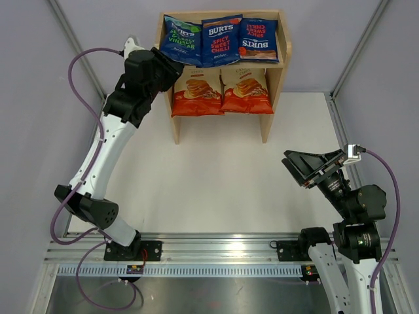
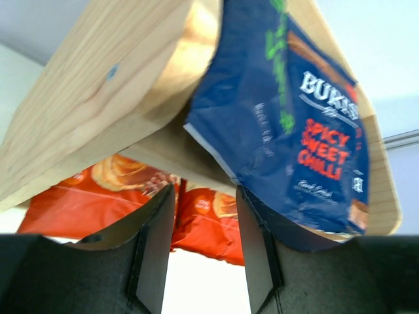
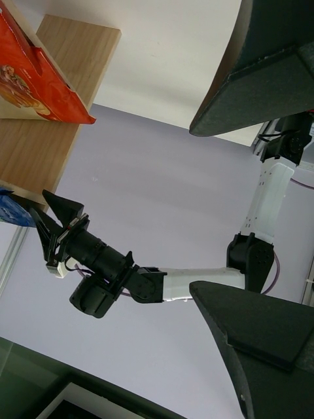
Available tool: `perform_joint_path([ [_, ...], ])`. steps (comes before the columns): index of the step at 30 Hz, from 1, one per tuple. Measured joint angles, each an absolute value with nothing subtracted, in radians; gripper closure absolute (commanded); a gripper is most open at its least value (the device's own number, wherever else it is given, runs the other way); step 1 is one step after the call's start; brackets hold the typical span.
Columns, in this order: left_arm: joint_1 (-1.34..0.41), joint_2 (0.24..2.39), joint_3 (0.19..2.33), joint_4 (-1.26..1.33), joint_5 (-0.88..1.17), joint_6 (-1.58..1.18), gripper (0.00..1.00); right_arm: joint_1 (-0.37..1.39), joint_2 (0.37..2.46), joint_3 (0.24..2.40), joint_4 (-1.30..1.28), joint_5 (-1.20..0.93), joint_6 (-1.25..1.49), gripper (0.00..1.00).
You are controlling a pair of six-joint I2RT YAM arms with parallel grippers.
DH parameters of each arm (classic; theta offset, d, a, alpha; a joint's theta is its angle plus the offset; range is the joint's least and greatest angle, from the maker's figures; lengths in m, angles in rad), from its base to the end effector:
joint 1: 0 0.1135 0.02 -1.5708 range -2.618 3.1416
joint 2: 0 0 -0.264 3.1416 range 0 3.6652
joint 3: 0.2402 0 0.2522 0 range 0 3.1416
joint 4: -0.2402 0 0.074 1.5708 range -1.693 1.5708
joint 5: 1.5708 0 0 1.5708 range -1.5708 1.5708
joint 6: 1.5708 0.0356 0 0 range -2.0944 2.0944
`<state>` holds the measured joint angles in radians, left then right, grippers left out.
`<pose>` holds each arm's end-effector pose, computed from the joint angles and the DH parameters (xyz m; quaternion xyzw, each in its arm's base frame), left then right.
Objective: Place and organize the chips bags onto the shelf
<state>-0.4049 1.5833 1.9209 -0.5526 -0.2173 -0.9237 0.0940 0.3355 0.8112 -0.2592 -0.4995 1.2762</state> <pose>0.3163 -0.1272 0.4920 -0.2643 0.7310 -0.3179 0.5429 0.0619 0.0230 0.3885 0.1784 0.6115 0.5978 0.4868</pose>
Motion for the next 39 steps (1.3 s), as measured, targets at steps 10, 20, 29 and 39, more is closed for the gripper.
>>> perform_joint_path([
  [10,-0.39,1.531,1.837,-0.602,-0.2,-0.852,0.01,0.094,0.379,0.835,-0.289,-0.541,1.131,0.01],
  [20,-0.397,1.034,1.473,-0.667,-0.148,-0.575,0.01,0.097,0.688,0.985,-0.638,-0.245,0.492,0.01],
  [29,-0.397,0.625,1.095,-0.86,-0.21,-0.378,0.01,0.126,0.645,1.007,-0.745,-0.034,0.297,0.01],
  [39,-0.397,0.238,0.91,-0.854,-0.212,-0.204,0.01,0.162,0.469,1.01,-0.812,0.051,0.253,0.0],
])
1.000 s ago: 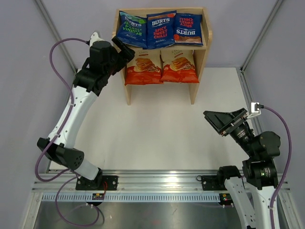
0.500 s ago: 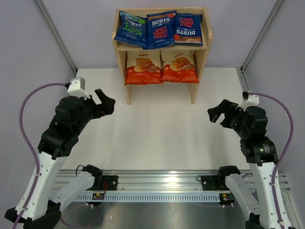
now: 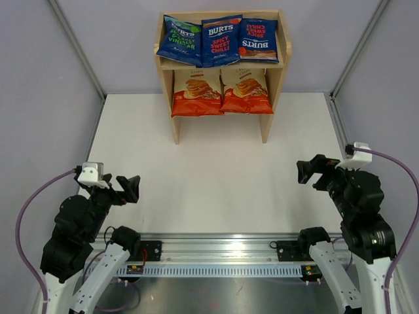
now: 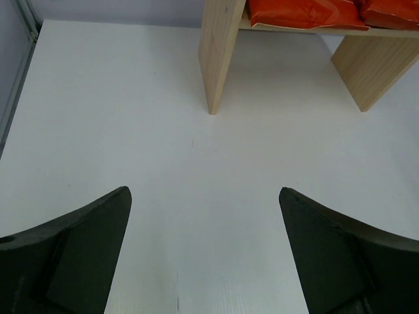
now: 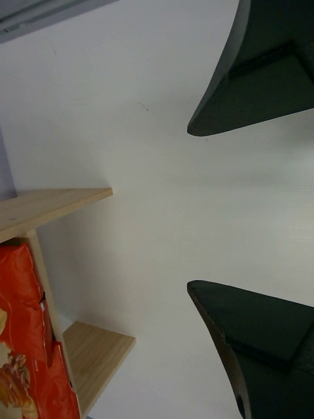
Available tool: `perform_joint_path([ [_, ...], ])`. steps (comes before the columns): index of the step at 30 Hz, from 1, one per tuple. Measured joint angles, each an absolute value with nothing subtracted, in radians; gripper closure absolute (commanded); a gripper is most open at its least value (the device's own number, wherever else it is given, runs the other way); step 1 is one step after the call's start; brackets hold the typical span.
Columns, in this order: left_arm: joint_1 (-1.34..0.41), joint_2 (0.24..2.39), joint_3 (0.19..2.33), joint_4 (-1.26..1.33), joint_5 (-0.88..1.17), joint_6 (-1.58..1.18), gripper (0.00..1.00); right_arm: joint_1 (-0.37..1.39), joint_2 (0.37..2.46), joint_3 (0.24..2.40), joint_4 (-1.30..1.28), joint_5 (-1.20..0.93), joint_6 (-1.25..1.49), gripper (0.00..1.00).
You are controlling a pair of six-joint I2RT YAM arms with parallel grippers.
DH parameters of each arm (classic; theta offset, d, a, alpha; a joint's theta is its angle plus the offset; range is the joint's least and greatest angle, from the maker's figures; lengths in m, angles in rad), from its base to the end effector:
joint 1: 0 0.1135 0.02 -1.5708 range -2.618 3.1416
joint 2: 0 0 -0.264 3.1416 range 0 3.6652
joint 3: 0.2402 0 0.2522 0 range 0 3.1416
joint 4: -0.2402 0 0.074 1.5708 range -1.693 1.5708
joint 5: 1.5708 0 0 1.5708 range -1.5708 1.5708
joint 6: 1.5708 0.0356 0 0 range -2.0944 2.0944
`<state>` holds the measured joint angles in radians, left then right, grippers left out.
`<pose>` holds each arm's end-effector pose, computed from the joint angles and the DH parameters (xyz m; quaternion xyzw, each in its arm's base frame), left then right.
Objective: Place and organize the chips bags onto the shelf
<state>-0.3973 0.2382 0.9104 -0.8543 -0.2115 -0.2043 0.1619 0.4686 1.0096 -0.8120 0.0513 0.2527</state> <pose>0.0257 -0.0027 0.3556 0.0064 0.7671 -0.1111 0.6318 0.0685 0.0093 0.3810 0.0516 0.7944 0.1045 0.5962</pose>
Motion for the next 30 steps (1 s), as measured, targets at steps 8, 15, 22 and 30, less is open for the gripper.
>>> perform_joint_path([
  [8,-0.397,0.147,0.721,-0.777,-0.212,-0.179,0.01,0.163,0.34,0.977,-0.81,0.06,0.194,0.01],
  [15,-0.397,0.109,0.71,-0.734,-0.208,-0.179,0.01,0.163,0.324,0.913,-0.803,0.059,0.188,0.01],
  [22,-0.397,0.099,0.71,-0.723,-0.208,-0.179,0.01,0.163,0.346,0.912,-0.772,0.057,0.205,0.01],
  [30,-0.397,0.099,0.71,-0.723,-0.209,-0.179,0.01,0.163,0.365,0.912,-0.771,0.047,0.214,0.01],
])
